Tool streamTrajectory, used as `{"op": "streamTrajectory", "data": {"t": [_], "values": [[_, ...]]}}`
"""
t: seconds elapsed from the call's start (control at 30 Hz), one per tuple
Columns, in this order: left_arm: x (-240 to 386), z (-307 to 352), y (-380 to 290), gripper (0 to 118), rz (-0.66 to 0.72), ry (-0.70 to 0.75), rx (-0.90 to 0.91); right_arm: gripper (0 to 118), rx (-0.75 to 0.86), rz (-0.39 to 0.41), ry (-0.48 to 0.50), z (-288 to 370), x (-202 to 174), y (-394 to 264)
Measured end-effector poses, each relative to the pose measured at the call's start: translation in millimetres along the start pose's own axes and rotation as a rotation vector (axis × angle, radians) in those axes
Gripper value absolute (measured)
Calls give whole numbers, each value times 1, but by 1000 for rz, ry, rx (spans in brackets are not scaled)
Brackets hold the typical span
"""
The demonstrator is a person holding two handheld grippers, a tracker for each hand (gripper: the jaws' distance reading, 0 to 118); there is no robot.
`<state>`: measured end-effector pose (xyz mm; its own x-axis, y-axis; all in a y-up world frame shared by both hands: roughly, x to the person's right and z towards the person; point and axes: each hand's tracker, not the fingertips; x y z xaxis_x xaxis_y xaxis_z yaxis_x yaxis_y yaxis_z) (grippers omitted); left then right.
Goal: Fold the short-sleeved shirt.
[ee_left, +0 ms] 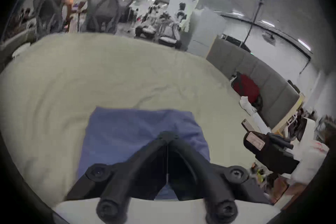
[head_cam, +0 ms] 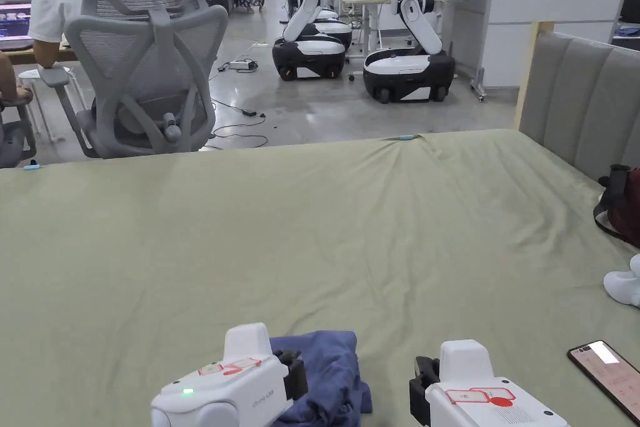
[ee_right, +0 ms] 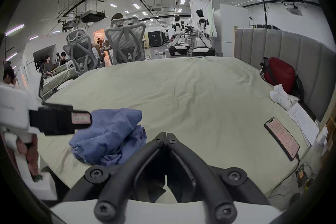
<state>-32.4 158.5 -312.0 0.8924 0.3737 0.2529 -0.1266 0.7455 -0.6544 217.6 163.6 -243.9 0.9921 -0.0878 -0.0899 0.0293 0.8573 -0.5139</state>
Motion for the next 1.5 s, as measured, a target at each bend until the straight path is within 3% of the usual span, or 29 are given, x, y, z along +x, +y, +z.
{"op": "streamTrajectory", "data": {"t": [0.07,0.23,0.47,0.63,0.73,0.77,0.83,0.9,1.0,1.17,1.27,1.37,1.43,1.5], "values": [[0,-12,-11,0,20,-93,-69,0,-2,-1,-4,0,2,0],[21,-43,-38,0,15,-165,-179,0,-11,-1,-16,3,8,-1],[19,-38,-34,0,-1,-123,-141,0,-36,-8,-22,-1,10,-2],[-4,5,-15,0,-10,-112,-35,0,-39,1,84,-17,-22,7],[-39,31,-4,3,53,-74,41,0,-61,-38,181,-36,-41,11],[-54,38,-1,16,86,-78,49,0,-73,-62,216,-43,-46,11],[-81,44,1,73,147,-78,50,0,-90,-96,264,-56,-53,10],[-105,47,-3,106,214,-51,51,0,-114,-106,282,-67,-58,6],[-133,43,-8,106,336,-81,42,0,-182,-166,305,-82,-52,-5],[-144,17,-21,105,443,-188,-45,0,-215,-108,140,-95,-35,-18],[-136,-6,-29,104,525,-315,-91,0,-224,-106,140,-96,-28,-17],[-129,-33,-38,77,630,-418,-126,0,-224,-80,141,-94,-30,-16],[-124,-43,-43,63,656,-378,-117,0,-215,-37,128,-92,-35,-16],[-127,-46,-44,31,641,-296,-113,0,-202,-8,138,-87,-42,-14]]}}
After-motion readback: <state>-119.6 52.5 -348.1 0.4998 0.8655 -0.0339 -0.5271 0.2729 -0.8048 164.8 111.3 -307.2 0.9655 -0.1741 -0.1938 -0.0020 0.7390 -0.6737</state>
